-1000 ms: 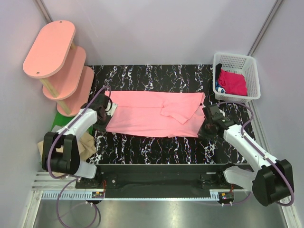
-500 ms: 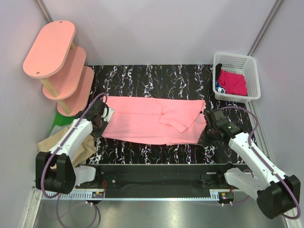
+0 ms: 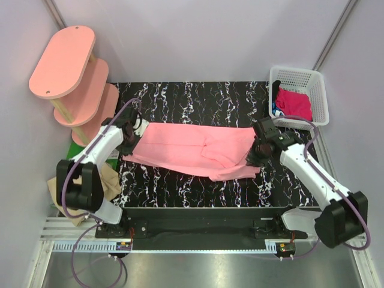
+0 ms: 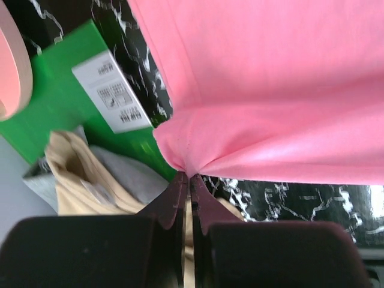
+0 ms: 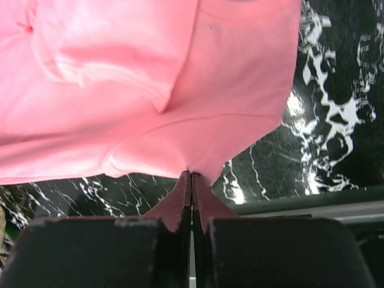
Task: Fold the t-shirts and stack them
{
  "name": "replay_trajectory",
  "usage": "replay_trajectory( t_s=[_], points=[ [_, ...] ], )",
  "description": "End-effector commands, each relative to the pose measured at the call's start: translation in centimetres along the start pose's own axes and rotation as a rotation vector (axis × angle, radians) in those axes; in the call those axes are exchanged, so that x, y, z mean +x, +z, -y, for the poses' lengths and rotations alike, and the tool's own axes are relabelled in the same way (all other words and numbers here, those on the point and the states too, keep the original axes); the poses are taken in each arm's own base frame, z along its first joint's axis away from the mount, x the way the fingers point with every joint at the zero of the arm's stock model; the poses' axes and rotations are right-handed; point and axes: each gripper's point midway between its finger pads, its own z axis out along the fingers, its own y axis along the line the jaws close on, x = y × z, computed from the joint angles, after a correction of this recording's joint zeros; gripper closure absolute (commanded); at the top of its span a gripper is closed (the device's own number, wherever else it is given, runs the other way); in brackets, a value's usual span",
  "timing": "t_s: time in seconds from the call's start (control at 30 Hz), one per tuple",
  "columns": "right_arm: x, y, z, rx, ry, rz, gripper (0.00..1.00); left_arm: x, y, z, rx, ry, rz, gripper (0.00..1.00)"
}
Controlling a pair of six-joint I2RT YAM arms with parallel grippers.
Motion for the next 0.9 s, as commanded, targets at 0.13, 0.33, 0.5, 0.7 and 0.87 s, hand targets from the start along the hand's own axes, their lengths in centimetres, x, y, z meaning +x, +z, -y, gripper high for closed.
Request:
replay_trajectory(
  t_s=[0.13, 0.33, 0.5, 0.7, 0.87],
  points=[
    [-5.5, -0.2, -3.5, -0.007, -0.054, 0.138, 1.0, -3.2, 1.3, -2.2, -0.062, 0.026, -0.002, 0.98],
    [-7.8, 1.0, -3.6, 0.019, -0.045, 0.157, 1.0, -4.2, 2.2, -3.1, -0.092, 0.038, -0.016, 0.98],
    [-9.0, 2.1, -3.5, 0.032, -0.039, 0.155, 1.0, -4.7, 2.5, -3.9, -0.123, 0.053, -0.029, 0.98],
    [-10.4, 3.0, -3.3, 0.048, -0.039, 0.165, 1.0, -5.4, 3.1, -4.7, -0.155, 0.067, -0.043, 0.98],
    [-11.2, 4.0, -3.7, 0.047, -0.04, 0.158, 1.0, -6.2, 4.3, -4.9, -0.16, 0.064, -0.059, 0.97]
  ],
)
